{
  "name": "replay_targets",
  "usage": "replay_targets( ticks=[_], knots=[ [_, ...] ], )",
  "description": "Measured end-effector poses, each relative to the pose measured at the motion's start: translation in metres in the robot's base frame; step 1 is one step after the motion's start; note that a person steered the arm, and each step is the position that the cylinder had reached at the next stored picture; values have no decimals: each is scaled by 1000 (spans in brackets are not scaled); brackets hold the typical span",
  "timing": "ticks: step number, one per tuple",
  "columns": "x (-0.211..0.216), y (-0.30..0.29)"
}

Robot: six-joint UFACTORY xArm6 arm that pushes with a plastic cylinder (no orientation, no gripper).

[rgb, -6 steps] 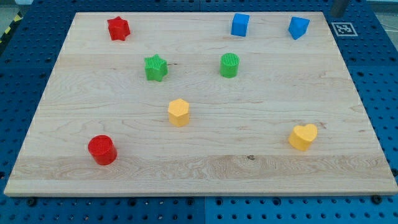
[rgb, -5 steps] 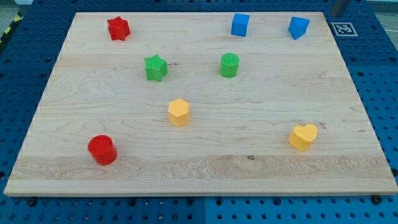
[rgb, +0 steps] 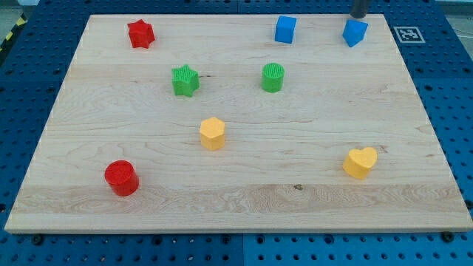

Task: Move your arm above the blue cube

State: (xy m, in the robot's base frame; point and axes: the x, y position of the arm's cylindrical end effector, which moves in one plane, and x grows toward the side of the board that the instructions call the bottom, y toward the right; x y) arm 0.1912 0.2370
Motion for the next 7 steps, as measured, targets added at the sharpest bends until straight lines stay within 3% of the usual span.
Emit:
replay_targets(
  ticks=[7],
  knots=[
    [0,-101]
  ],
)
